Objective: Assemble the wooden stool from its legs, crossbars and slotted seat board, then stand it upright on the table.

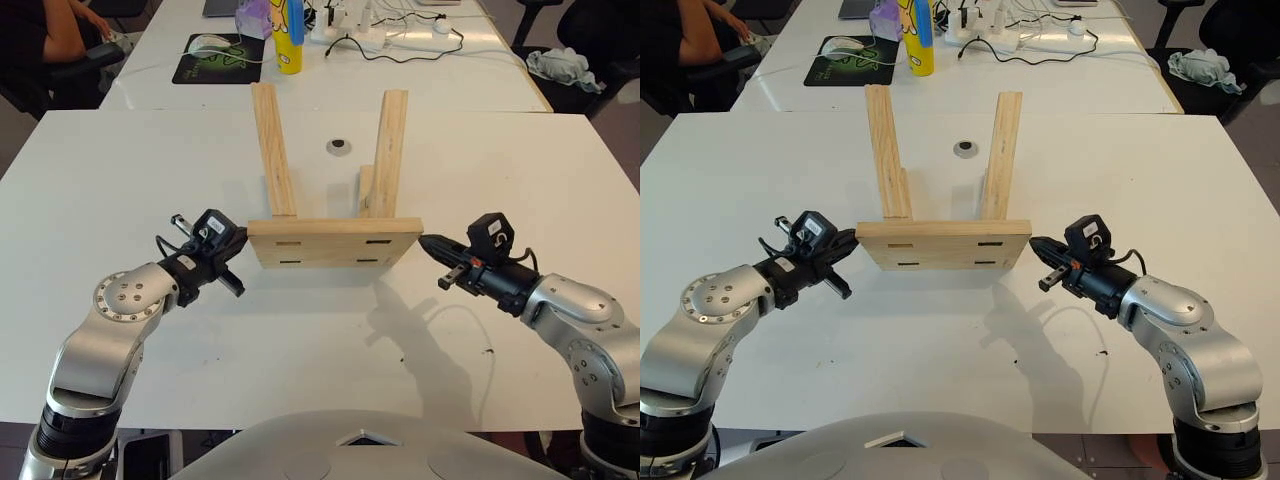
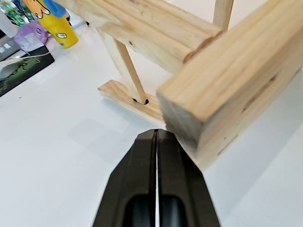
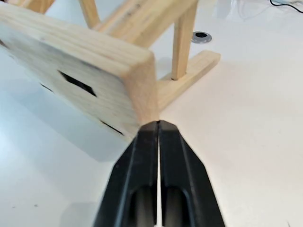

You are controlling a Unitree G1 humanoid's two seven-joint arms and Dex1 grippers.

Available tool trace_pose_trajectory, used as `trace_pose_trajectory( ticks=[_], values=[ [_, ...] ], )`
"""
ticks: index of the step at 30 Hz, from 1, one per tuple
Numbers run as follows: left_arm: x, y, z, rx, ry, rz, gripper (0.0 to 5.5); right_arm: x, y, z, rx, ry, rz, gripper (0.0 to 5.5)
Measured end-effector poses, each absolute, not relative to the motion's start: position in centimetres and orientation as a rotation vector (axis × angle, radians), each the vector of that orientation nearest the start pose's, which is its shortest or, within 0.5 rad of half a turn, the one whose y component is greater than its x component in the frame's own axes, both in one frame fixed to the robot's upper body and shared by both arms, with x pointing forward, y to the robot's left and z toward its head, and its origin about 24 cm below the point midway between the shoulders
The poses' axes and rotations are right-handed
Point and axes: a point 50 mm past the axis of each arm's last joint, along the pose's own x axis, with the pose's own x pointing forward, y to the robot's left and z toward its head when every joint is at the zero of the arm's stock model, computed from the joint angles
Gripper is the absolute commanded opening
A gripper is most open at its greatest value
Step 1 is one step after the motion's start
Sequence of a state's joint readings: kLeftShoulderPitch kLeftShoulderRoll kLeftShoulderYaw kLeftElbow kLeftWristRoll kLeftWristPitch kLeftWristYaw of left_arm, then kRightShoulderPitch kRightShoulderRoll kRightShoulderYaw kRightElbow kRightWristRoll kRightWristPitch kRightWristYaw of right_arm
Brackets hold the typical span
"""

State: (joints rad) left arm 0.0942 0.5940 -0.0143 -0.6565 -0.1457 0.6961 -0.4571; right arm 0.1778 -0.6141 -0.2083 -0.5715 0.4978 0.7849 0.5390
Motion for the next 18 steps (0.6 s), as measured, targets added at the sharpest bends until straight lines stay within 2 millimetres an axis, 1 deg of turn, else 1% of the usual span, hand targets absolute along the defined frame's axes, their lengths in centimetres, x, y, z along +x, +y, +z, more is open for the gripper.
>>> trace_pose_trajectory(
  ticks=[2, 4, 6, 8, 10, 13, 15, 18],
  values=[
    [21.3, 19.9, 10.5, 0.458, 0.244, -0.469, 0.00, 19.7, -23.5, 9.2, -0.080, 0.412, 0.507, 0.50],
    [21.3, 21.5, 9.8, 0.479, 0.200, -0.433, 0.30, 19.5, -24.6, 8.0, -0.079, 0.405, 0.513, 0.84],
    [20.9, 23.0, 8.8, 0.491, 0.180, -0.441, 0.56, 19.3, -25.8, 6.7, -0.130, 0.419, 0.518, 1.10],
    [20.2, 24.0, 7.8, 0.479, 0.188, -0.484, 0.84, 19.1, -26.8, 5.7, -0.183, 0.423, 0.544, 1.38],
    [19.6, 24.8, 7.2, 0.460, 0.172, -0.552, 1.11, 18.9, -27.3, 4.8, -0.211, 0.408, 0.633, 1.65],
    [19.2, 25.7, 6.2, 0.450, 0.175, -0.682, 1.55, 18.8, -27.8, 4.0, -0.137, 0.413, 0.803, 2.12],
    [19.6, 26.0, 5.7, 0.441, 0.167, -0.747, 1.86, 19.7, -27.7, 4.1, -0.134, 0.371, 0.872, 2.44],
    [20.6, 25.9, 5.5, 0.440, 0.146, -0.820, 2.30, 21.4, -27.4, 4.2, -0.159, 0.321, 0.941, 2.90]
  ],
)
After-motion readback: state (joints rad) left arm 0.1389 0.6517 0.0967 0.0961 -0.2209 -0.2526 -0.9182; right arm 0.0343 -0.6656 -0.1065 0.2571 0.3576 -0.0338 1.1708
